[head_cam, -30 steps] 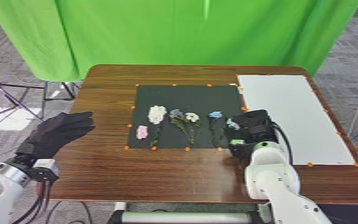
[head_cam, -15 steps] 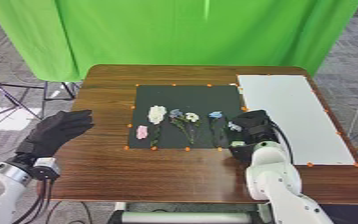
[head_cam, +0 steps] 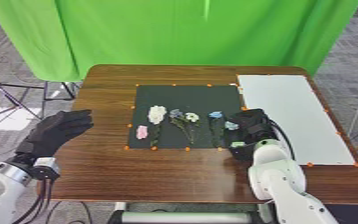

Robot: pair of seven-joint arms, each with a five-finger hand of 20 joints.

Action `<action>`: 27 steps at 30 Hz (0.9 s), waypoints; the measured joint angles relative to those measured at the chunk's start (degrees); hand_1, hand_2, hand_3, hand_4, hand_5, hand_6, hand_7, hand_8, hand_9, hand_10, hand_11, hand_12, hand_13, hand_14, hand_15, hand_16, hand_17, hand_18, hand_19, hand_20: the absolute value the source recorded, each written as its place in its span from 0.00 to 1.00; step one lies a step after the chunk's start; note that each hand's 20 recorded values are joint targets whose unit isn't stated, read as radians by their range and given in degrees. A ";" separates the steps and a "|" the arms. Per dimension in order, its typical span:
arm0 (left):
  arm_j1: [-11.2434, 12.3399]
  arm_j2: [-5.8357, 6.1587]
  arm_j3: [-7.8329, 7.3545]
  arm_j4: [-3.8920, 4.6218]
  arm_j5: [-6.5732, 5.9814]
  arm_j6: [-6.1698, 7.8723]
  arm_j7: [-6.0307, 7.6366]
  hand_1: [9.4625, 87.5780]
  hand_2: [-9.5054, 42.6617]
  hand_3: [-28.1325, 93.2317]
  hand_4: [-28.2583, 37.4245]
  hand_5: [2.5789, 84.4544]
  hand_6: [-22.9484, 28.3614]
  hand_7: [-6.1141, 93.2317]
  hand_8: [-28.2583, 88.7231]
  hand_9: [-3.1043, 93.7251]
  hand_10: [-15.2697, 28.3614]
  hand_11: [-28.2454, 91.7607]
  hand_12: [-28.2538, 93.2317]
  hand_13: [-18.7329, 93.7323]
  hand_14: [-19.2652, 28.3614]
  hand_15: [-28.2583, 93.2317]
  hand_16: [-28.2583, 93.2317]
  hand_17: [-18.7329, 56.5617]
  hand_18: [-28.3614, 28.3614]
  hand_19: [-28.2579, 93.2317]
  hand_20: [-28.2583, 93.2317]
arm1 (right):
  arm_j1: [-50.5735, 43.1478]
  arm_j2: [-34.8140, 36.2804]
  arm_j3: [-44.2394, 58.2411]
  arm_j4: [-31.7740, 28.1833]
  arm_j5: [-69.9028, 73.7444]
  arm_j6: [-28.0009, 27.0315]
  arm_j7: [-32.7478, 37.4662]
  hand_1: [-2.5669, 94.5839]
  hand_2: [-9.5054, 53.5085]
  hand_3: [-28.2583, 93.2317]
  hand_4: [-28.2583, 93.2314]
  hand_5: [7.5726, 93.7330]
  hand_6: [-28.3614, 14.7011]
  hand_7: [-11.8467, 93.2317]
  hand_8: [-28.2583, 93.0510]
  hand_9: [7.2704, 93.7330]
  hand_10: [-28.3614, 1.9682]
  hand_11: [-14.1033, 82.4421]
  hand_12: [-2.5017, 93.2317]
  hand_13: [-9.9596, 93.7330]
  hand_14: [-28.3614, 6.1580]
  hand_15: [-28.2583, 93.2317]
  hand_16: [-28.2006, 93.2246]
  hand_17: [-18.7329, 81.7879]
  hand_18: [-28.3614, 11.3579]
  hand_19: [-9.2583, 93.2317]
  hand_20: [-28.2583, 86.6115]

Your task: Arrange flowers

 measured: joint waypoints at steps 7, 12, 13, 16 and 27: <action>0.04 0.00 -0.01 -0.01 0.00 0.27 -0.01 0.19 0.10 0.74 0.15 0.53 0.53 0.15 0.20 0.45 0.67 0.36 0.35 0.44 0.81 0.36 0.28 0.25 0.78 0.31 0.39 | 0.15 0.58 0.21 -0.20 -1.73 0.82 0.28 0.40 0.00 0.74 0.11 0.58 0.69 0.22 0.17 0.62 0.39 0.23 0.16 1.00 0.79 0.72 0.44 0.84 0.38 1.00 0.68; 0.13 0.55 0.67 -0.18 1.45 1.71 1.01 0.20 0.10 0.75 0.15 0.55 0.53 0.17 0.20 0.48 0.67 0.38 0.35 0.45 0.81 0.37 0.28 0.26 0.78 0.31 0.38 | -0.09 1.72 2.21 -1.40 -5.60 0.10 2.04 0.38 0.00 0.73 0.12 0.49 0.62 0.18 0.18 0.54 0.35 0.22 0.17 0.98 0.76 0.70 0.47 0.80 0.35 1.00 0.66; 0.23 0.83 1.05 -0.35 3.18 2.65 2.07 0.20 0.10 0.75 0.15 0.56 0.52 0.18 0.20 0.49 0.67 0.38 0.35 0.46 0.80 0.37 0.28 0.26 0.78 0.31 0.39 | -0.37 2.00 3.23 -2.25 -6.30 -1.18 2.61 0.37 0.00 0.73 0.12 0.48 0.61 0.18 0.19 0.51 0.34 0.21 0.17 0.95 0.72 0.69 0.46 0.76 0.32 0.99 0.63; 0.51 1.80 2.70 -0.76 10.59 7.20 7.20 0.21 0.11 0.75 0.15 0.58 0.52 0.20 0.20 0.51 0.68 0.40 0.35 0.47 0.80 0.38 0.27 0.28 0.77 0.31 0.39 | -1.88 2.73 7.71 -5.67 -6.51 -7.00 3.27 0.32 0.02 0.75 0.12 0.47 0.59 0.19 0.18 0.46 0.33 0.20 0.18 0.77 0.45 0.59 0.43 0.55 0.20 0.80 0.61; 2.37 1.42 9.09 -3.73 15.78 29.49 21.98 0.13 0.21 0.79 0.01 0.37 0.45 0.17 0.16 0.38 0.61 0.31 0.27 0.37 0.62 0.27 0.21 0.29 0.60 0.24 0.33 | -12.85 -0.44 27.09 -4.10 24.44 -16.27 -28.38 0.00 0.30 0.72 0.03 0.22 0.67 0.13 0.18 0.21 0.60 0.14 0.07 0.23 0.66 0.18 0.28 0.19 0.56 0.07 0.38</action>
